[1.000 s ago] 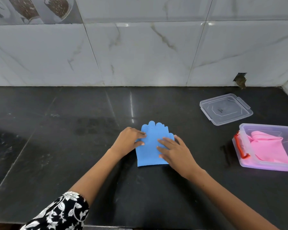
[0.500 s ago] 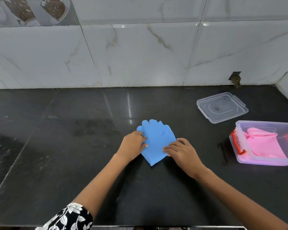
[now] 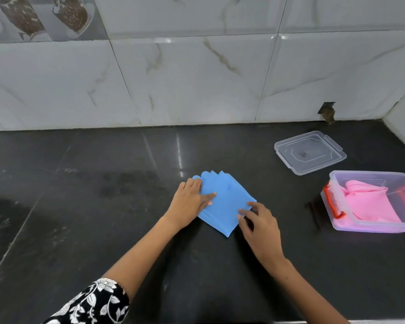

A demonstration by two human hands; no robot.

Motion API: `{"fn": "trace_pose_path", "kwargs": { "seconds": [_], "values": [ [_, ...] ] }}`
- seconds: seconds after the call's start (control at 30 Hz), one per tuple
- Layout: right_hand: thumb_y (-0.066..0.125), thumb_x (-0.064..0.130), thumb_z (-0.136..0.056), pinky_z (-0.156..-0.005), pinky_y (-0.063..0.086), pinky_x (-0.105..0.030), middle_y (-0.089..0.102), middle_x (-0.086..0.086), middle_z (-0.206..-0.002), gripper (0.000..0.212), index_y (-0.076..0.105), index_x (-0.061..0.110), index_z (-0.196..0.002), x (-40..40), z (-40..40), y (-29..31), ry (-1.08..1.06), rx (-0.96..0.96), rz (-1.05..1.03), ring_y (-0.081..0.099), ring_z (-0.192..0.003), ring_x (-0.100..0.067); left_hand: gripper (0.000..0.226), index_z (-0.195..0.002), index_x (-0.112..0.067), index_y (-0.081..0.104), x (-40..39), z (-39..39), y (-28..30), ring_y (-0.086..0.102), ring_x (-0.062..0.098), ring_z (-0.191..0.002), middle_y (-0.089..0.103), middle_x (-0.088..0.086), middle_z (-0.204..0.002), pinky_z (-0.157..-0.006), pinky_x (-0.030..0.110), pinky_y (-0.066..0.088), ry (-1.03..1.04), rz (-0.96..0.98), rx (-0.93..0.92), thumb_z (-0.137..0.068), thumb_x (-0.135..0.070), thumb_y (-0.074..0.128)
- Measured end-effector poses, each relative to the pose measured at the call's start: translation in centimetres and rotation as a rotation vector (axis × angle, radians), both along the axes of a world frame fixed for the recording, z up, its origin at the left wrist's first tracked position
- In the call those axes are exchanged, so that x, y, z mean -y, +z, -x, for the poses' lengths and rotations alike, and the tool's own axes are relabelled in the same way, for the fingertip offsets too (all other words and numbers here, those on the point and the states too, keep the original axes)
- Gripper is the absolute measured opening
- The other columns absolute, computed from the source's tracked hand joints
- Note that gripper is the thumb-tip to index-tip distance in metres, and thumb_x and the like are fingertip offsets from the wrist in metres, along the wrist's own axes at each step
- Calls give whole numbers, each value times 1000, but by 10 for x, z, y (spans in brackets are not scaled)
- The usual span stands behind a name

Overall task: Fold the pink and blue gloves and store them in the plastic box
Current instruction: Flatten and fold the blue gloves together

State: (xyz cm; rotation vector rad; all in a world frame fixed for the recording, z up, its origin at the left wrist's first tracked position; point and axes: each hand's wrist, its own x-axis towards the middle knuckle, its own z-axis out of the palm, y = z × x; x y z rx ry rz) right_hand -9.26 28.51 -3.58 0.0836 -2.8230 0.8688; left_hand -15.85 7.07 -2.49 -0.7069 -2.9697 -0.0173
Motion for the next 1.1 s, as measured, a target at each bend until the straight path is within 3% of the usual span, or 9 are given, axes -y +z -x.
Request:
{"fn": "trace_pose_path", "kwargs": {
  "seconds": [0.17,0.27,0.37,0.5,0.63,0.73,0.87,1.0,1.1],
  "values": [
    [63,42,-85,-67,53,-32,63,4,-94,26,57,19,-94,16,8,8,-321,226,220,61,-76,-12,8,-88,-25,76,0,10,-3,42,20,-112,50,4,-116,-97,34,35,262,-666,158,-81,-27,72],
    [64,47,-82,-60,48,-28,65,8,-80,39,51,19,-105,26,13,11,-387,308,191,62,-72,-12,29,-81,-17,64,0,17,4,52,20,-99,53,2,-102,-89,35,46,445,-955,291,-63,-15,86],
    [67,46,-80,-60,46,-28,66,5,-82,49,48,17,-116,33,17,12,-422,327,174,64,-75,-14,46,-97,-15,58,1,28,11,53,25,-103,58,4,-106,-90,41,48,482,-925,393,-60,-15,86],
    [69,35,-82,-72,55,-38,65,1,-86,51,47,15,-124,37,20,15,-440,333,230,64,-79,-18,63,-118,-18,59,3,36,19,53,25,-109,59,0,-112,-94,41,48,488,-830,484,-61,-13,86],
    [69,25,-83,-69,50,-30,66,0,-88,45,51,15,-123,29,25,17,-428,298,313,62,-79,-16,59,-111,-21,56,8,24,21,54,24,-92,59,5,-104,-85,42,51,470,-832,495,-60,-11,84],
    [69,20,-83,-69,45,-27,67,-1,-87,40,53,17,-120,22,33,21,-382,286,327,62,-79,-17,46,-96,-21,52,11,7,13,52,25,-96,58,3,-106,-79,40,49,456,-851,476,-63,-14,83],
    [66,18,-85,-71,47,-28,66,-4,-91,41,51,19,-123,20,42,23,-306,294,276,62,-82,-18,34,-79,-22,50,9,-7,3,45,23,-89,52,1,-92,-67,30,38,484,-881,419,-67,-17,82],
    [69,16,-84,-90,52,-36,64,-6,-113,49,52,19,-130,17,42,20,-230,336,376,63,-96,-21,32,-86,-22,63,11,-1,4,53,22,-97,59,4,-106,-77,33,48,489,-909,423,-63,-15,84],
    [74,14,-79,-90,51,-32,61,-7,-119,56,53,17,-131,13,40,20,-199,363,423,64,-93,-21,44,-97,-19,71,16,1,2,57,16,-99,62,0,-112,-71,16,46,529,-999,455,-57,-14,89]
  ]
}}
